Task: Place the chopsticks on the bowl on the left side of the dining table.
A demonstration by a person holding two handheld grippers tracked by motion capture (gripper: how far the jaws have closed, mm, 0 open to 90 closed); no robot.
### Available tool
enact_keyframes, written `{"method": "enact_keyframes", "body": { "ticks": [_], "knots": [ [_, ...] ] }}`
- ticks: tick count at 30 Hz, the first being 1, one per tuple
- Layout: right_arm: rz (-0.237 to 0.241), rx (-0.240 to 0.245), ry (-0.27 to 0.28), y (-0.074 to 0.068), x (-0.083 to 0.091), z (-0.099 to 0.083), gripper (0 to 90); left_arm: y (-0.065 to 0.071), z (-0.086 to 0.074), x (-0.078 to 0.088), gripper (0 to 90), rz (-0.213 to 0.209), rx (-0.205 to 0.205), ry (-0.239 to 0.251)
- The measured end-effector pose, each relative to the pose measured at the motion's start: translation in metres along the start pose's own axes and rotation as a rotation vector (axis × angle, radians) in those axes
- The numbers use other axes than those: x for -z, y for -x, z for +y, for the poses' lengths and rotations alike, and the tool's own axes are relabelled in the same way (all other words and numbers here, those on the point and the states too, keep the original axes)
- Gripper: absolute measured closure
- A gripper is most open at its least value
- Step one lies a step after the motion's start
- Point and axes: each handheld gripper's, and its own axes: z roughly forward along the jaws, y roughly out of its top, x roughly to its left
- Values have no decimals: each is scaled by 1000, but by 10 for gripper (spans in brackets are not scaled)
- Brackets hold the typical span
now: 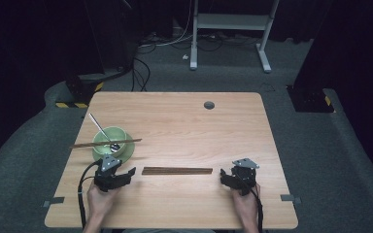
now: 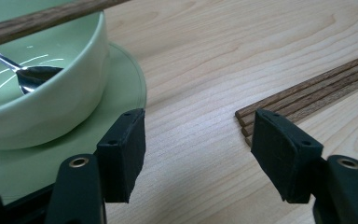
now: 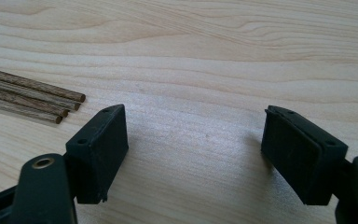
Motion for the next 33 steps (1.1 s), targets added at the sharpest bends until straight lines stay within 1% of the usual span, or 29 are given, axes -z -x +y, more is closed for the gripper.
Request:
{"method": "enact_keyframes", "body": {
  "ticks": [4, 6, 15, 20, 21, 24, 25, 33],
  "knots": [
    [0, 0, 0, 0, 0, 0, 221, 2, -2, -6, 354, 9, -7, -9],
    [0, 0, 0, 0, 0, 0, 220, 3, -4, -9, 354, 16, -17, -20],
    [0, 0, 0, 0, 0, 0, 220, 3, -10, -20, 354, 35, -2, -31],
    [0, 0, 0, 0, 0, 0, 220, 1, -13, -25, 355, 62, 3, -39],
    [0, 0, 0, 0, 0, 0, 220, 0, -13, -25, 355, 65, 0, -47],
    [0, 0, 0, 0, 0, 0, 221, -1, -14, -27, 355, 71, 1, -49],
    [0, 0, 0, 0, 0, 0, 220, -1, -15, -28, 354, 71, 8, -45],
    [0, 0, 0, 0, 0, 0, 220, -1, -15, -29, 354, 79, 18, -40]
  ]
}}
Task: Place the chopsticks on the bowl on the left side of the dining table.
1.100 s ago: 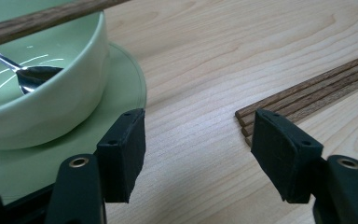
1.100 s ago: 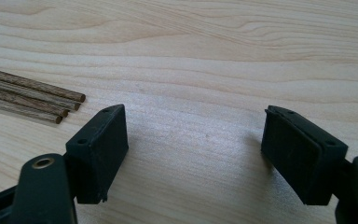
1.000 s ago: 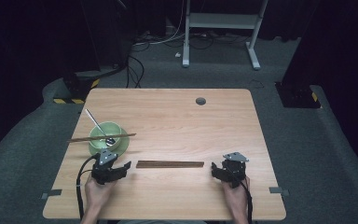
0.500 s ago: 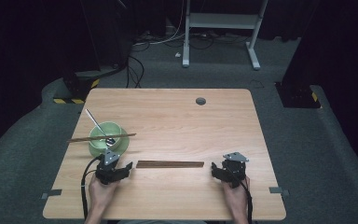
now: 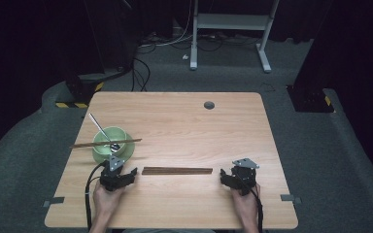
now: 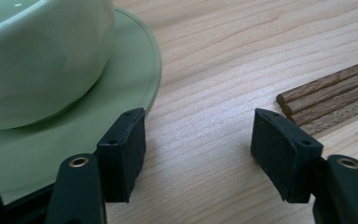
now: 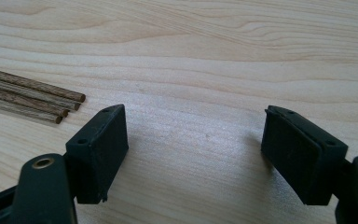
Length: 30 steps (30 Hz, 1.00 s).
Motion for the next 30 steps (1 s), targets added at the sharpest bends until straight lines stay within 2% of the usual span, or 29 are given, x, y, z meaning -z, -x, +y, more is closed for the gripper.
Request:
{"method": "enact_keyframes", "body": {
  "ticks": [5, 30],
  "knots": [
    [0, 0, 0, 0, 0, 0, 220, -1, -1, -1, 344, -4, 20, 11],
    [0, 0, 0, 0, 0, 0, 220, -3, -2, -1, 286, -7, 56, 1]
  ]
}}
